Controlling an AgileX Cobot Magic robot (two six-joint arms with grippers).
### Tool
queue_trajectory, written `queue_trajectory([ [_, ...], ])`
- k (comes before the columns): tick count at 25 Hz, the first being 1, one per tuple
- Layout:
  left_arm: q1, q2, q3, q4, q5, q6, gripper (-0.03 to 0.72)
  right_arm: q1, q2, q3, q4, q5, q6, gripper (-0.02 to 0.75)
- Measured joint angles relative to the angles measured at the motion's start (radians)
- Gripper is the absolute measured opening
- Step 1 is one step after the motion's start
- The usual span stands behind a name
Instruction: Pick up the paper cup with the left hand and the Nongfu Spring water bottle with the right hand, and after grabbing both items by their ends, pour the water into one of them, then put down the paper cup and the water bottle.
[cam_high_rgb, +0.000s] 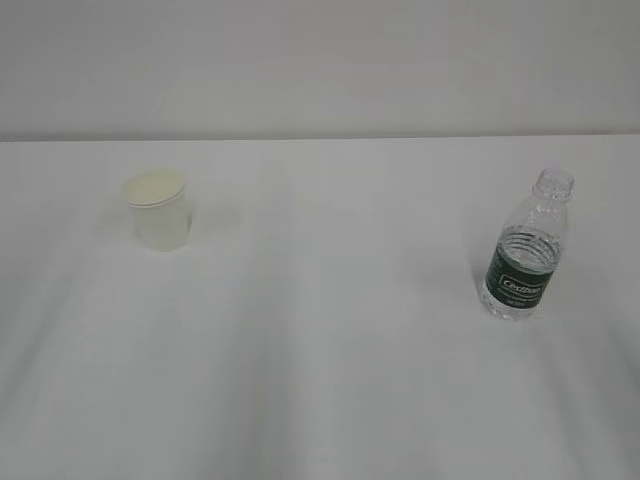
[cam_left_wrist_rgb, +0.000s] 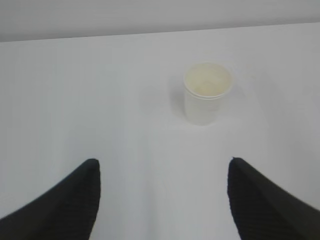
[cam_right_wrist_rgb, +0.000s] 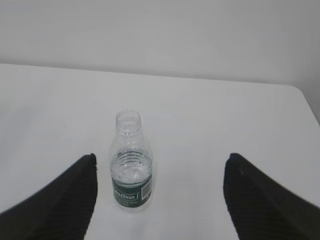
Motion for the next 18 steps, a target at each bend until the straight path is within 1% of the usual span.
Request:
queue_trajectory([
  [3,0.000,0.057,0.000,0.000,-0.048,0.000,0.567,0.000,0.039,0.009,-0.006,-0.078,0.000,0.587],
  [7,0.000,0.117,0.007,0.000,-0.140,0.000,0.567,0.000,0.082,0.062,-0.008,-0.206,0.000,0.587],
  [12,0.000,0.186,0.102,-0.011,-0.352,0.000,0.567,0.000,0.148,0.126,-0.008,-0.360,0.004,0.587],
  [15,0.000,0.219,0.154,-0.015,-0.478,-0.006,0.567,0.000,0.204,0.146,-0.010,-0.418,0.012,0.587],
  [18,0.000,0.254,0.176,-0.015,-0.542,-0.018,0.567,0.000,0.256,0.153,-0.010,-0.439,0.023,0.587],
])
